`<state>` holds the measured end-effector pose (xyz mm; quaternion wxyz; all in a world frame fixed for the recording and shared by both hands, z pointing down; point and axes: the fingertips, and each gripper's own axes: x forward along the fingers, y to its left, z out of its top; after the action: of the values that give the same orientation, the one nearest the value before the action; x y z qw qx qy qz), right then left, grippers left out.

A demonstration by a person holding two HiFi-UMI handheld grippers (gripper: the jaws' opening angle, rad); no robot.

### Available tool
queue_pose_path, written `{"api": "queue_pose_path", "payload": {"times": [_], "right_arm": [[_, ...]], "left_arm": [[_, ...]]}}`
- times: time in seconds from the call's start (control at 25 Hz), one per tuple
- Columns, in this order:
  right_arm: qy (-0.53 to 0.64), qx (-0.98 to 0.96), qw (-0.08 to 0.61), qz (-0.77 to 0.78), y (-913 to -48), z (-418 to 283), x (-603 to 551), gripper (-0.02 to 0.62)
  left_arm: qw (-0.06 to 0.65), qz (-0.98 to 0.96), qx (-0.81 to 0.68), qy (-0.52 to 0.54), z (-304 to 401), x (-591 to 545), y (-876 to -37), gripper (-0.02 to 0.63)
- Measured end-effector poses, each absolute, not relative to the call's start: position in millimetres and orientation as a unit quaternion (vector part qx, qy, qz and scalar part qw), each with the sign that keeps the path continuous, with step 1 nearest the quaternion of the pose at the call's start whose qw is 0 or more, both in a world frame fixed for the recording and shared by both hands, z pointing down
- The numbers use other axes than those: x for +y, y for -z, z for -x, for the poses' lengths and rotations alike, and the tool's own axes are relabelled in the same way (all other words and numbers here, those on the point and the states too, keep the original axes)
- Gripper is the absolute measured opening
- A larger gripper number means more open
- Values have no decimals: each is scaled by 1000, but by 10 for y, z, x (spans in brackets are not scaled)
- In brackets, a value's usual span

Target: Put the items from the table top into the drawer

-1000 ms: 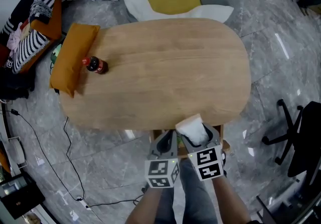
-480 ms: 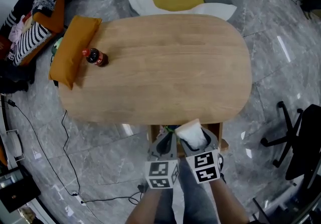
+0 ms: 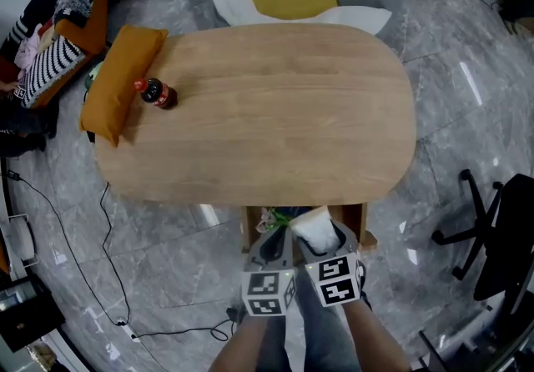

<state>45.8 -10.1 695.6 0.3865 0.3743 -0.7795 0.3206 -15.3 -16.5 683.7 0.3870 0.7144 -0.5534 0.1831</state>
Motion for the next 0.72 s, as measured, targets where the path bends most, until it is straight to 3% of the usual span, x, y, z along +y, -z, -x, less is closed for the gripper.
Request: {"api": "queue_pose_path", "payload": {"times": [0.72], "right_arm": [[-351,-761,394,-377,-7460,-583,70,318]], "left_arm": [[404,-713,-535,-205,-48,-1,-7204,20]]}}
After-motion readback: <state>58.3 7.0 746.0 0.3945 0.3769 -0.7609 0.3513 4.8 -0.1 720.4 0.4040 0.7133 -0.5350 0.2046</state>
